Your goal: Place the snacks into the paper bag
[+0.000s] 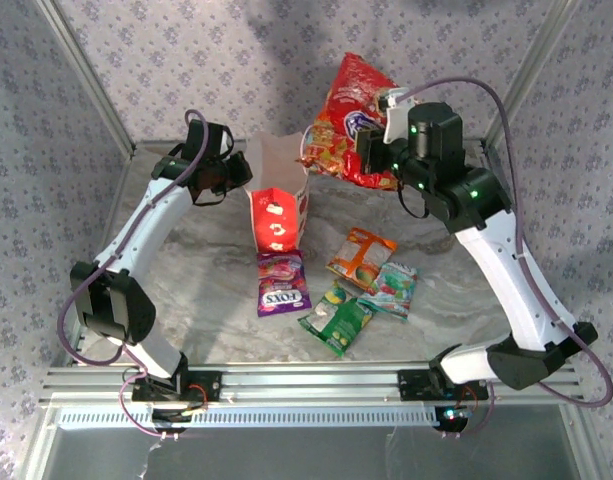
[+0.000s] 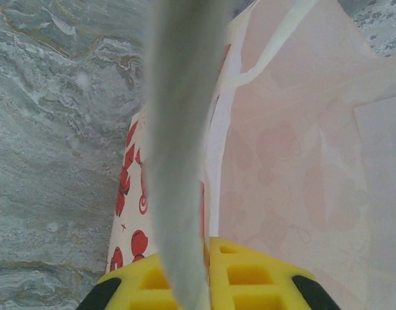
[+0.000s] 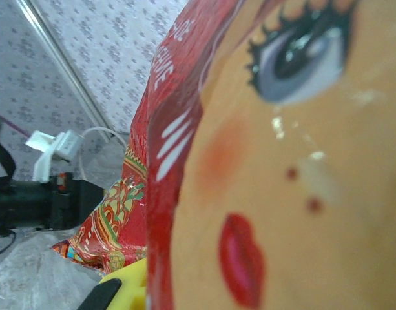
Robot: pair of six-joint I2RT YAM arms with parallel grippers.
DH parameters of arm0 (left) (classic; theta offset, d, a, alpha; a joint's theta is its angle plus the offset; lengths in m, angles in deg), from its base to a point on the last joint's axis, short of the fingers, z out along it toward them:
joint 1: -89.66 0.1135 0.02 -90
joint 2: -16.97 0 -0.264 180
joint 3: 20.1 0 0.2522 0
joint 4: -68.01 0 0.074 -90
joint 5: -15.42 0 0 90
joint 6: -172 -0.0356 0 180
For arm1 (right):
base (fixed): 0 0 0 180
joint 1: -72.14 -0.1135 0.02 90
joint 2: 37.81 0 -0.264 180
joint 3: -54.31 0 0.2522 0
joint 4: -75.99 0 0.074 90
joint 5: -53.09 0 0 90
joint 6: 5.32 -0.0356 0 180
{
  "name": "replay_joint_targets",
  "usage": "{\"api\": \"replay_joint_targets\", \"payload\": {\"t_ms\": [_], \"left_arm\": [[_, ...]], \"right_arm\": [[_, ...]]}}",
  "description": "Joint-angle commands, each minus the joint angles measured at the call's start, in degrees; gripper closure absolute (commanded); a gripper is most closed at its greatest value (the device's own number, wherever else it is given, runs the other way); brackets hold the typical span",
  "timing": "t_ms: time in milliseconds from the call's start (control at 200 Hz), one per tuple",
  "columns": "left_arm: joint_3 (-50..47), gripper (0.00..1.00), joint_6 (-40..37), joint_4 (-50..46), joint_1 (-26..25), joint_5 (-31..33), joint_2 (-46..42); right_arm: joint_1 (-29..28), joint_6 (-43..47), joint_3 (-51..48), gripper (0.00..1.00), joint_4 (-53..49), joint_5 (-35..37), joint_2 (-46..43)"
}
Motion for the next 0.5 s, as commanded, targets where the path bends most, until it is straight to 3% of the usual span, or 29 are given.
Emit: {"api": "replay_joint_targets", "payload": {"t_ms": [0,215,495], "left_arm": [[1.7,0.87,-0.3,-0.2,0.3,-1.4,-1.8],[2.1,0.79,-0.6,-0.1,0.3,-2.1,-2.0],[3.6,0.78,-0.9,-0.5,0.3,-2.4,-2.2]], "right_arm": [[-1.6,1.6,4.5,1.0,10.1,1.5,-0.1],[-4.0,3.0,4.5,1.0,12.4,2.9,0.1],[-6.8,3.9,7.0,1.0,14.0,2.5,3.8]]}}
